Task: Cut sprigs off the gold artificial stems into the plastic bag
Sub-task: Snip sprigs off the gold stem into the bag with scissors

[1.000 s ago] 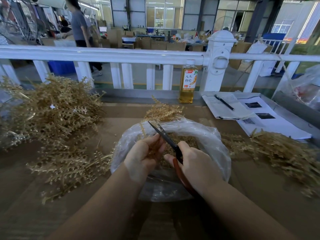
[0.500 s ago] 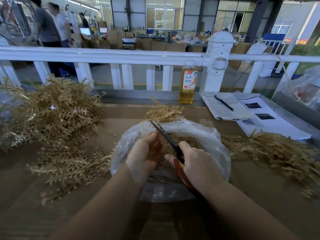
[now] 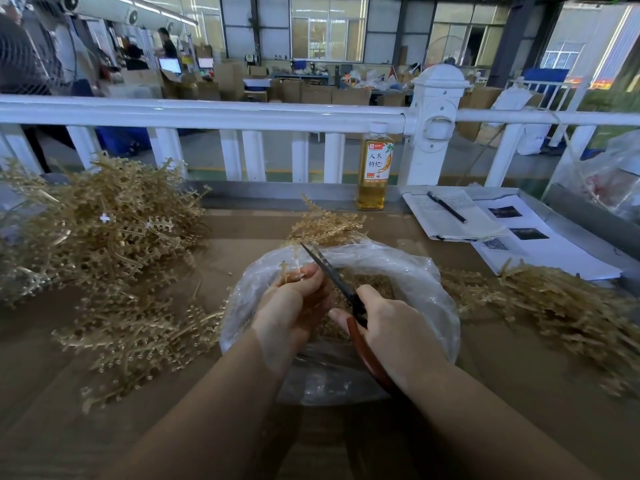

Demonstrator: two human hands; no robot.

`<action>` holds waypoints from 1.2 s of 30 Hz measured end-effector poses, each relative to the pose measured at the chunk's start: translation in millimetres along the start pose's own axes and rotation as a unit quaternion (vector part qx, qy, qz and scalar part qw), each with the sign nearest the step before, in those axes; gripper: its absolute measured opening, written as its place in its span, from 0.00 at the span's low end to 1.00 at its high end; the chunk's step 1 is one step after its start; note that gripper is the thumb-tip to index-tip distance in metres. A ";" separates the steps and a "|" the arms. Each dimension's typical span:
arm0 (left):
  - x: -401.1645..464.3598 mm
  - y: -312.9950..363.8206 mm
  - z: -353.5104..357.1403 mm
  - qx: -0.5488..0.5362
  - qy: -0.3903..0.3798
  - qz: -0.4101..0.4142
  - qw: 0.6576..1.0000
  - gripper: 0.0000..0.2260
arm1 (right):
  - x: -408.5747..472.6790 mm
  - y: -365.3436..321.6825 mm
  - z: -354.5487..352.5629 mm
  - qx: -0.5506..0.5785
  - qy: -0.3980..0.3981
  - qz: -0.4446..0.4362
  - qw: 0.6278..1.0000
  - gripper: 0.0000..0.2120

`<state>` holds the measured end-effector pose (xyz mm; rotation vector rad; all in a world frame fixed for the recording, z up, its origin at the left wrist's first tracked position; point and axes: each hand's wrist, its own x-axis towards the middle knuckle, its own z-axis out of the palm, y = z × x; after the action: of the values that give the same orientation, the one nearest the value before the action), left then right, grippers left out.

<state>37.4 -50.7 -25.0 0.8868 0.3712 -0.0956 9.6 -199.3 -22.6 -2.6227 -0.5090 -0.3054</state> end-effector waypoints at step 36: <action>3.4 -5.5 -0.2 -0.004 0.008 -0.005 1.000 0.06 | 4.5 -4.2 0.3 -0.010 -0.006 0.027 1.000 0.19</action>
<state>39.2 -53.8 -30.4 0.8786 0.3903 -0.0973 12.1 -194.3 -19.9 -2.6544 -0.4409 -0.2781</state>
